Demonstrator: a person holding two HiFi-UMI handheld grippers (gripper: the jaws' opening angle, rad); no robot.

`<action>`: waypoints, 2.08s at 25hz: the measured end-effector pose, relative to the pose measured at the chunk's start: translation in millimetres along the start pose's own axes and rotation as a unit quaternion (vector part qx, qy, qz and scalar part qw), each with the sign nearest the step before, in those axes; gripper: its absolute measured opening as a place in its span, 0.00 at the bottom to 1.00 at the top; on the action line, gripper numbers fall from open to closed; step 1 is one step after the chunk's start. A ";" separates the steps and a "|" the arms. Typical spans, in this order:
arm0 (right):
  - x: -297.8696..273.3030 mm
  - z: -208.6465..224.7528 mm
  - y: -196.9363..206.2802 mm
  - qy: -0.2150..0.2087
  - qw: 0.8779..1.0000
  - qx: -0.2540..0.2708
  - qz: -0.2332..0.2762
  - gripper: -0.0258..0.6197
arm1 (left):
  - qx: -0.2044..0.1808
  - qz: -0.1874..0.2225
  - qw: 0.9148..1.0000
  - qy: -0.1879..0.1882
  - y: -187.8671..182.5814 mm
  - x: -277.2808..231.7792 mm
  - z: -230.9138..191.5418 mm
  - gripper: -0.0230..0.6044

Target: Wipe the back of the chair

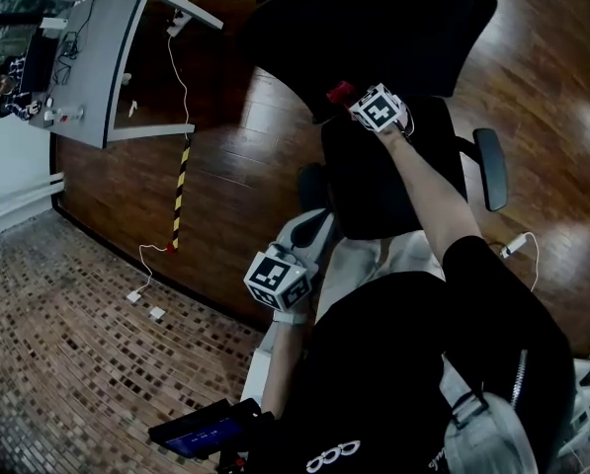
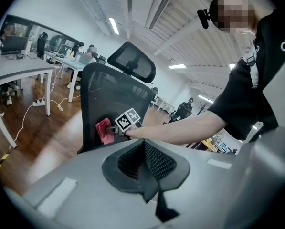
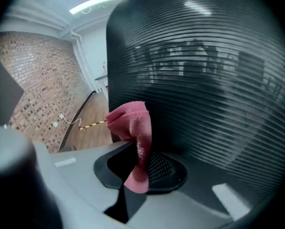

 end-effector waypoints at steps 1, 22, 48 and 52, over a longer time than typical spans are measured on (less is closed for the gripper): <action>6.5 10.4 4.7 0.005 1.000 -0.005 -0.002 0.11 | -0.002 -0.003 1.000 0.003 -0.3 -5.4 3.8 0.01; 142.9 197.1 123.4 0.138 0.977 -0.160 -0.013 0.12 | -0.030 -0.058 0.995 0.078 -1.0 -104.9 82.8 0.01; 50.7 93.2 93.4 0.176 0.974 -0.128 -0.065 0.11 | 0.004 -0.041 0.998 0.052 33.9 -39.5 25.8 0.01; 15.5 32.0 57.1 0.142 0.985 -0.084 -0.054 0.11 | 0.019 -0.036 0.999 0.035 45.2 -14.9 7.9 0.01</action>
Point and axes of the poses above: the fingertips, and each gripper's own axes: x backward along the fingers, z to its right, y out of its underside, the point moved 2 cm from there along x, backward along the fingers, and after that the axes turned 3 degrees about -x, right-handed, at the moved point
